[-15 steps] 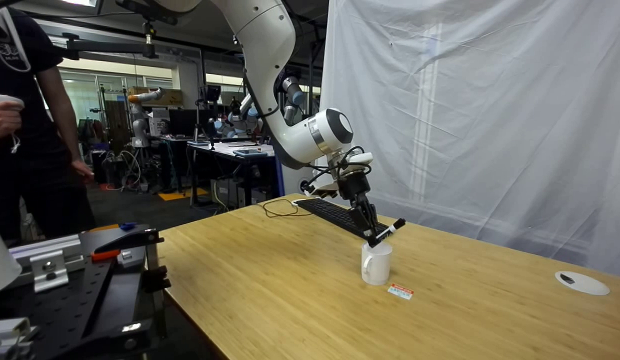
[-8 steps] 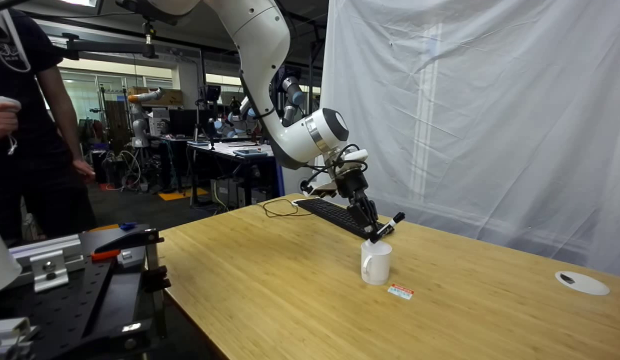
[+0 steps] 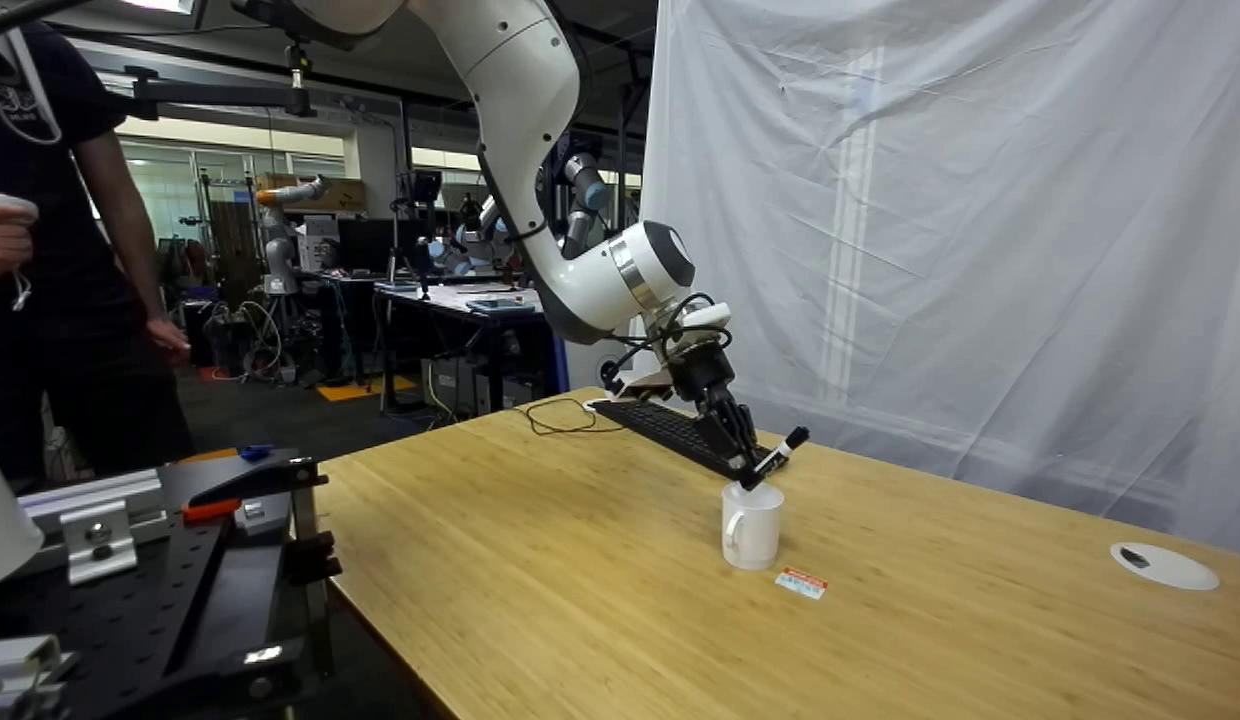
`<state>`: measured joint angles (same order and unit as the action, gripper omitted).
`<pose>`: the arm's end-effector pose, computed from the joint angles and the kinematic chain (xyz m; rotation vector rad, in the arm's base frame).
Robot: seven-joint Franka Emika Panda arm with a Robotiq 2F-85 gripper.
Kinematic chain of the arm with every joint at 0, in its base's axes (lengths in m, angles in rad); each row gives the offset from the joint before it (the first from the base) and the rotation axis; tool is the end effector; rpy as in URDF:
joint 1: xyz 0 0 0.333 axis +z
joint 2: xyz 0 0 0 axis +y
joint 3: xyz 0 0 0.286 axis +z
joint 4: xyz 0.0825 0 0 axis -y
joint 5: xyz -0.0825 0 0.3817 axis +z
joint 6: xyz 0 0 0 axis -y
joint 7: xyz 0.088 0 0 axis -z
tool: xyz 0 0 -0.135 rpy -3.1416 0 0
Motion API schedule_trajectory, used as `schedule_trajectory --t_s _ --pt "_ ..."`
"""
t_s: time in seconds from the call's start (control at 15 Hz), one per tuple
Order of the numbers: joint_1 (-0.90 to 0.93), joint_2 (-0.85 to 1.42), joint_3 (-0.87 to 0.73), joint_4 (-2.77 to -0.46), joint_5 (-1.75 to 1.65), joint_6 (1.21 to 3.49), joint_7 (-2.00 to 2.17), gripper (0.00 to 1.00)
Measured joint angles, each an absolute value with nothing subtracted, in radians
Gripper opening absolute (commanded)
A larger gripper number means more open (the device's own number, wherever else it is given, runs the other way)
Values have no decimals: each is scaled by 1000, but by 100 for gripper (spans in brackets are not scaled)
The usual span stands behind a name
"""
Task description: Place the black marker inside the white mug
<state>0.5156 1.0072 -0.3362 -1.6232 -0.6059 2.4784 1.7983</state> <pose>0.6217 0.1058 0.0098 2.3143 -1.2140 0.5995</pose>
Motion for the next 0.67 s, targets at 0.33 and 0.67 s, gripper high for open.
schedule_trajectory --t_s 0.33,0.67 --pt "516 1007 -334 -1623 -624 2478 1822 51" --pt "516 1007 -332 -1623 -625 2478 1827 86"
